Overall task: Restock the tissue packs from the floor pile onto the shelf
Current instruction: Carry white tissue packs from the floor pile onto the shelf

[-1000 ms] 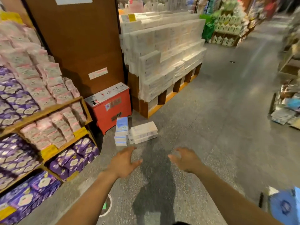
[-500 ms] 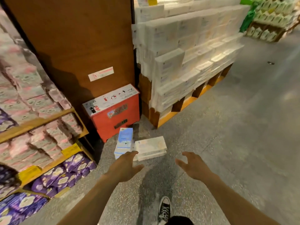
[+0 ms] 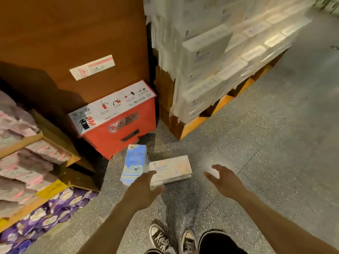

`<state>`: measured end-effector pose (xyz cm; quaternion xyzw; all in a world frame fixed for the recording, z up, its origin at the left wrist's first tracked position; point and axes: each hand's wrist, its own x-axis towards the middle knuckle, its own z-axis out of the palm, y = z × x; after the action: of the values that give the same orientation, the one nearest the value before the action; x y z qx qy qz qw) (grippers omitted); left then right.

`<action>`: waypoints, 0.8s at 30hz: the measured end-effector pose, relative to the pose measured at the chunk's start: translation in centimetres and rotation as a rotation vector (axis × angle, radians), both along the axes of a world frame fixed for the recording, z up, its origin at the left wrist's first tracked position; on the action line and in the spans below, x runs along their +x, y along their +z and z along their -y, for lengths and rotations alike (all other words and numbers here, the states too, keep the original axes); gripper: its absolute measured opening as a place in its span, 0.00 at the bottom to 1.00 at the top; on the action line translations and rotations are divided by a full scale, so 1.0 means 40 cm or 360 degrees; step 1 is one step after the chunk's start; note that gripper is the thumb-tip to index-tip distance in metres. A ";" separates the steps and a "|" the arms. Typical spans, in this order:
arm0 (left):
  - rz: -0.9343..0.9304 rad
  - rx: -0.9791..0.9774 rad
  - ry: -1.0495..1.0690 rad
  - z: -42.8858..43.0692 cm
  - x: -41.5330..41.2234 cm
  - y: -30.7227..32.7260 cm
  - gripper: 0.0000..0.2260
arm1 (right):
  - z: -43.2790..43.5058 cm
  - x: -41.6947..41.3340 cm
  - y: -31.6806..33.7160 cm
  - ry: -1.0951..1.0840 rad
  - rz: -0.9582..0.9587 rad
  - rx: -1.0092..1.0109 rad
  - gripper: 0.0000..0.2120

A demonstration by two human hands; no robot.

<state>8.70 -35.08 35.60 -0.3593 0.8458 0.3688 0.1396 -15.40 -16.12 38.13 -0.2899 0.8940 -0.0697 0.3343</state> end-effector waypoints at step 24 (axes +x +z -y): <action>0.0055 0.0177 0.0807 0.361 -0.386 -1.522 0.31 | 0.408 -0.407 -1.460 -0.0220 0.0285 0.0154 0.39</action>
<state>-6.73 -49.50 -25.29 -0.5579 0.7045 0.4318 0.0768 -31.67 -32.43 -20.29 -0.2037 0.8807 -0.0749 0.4209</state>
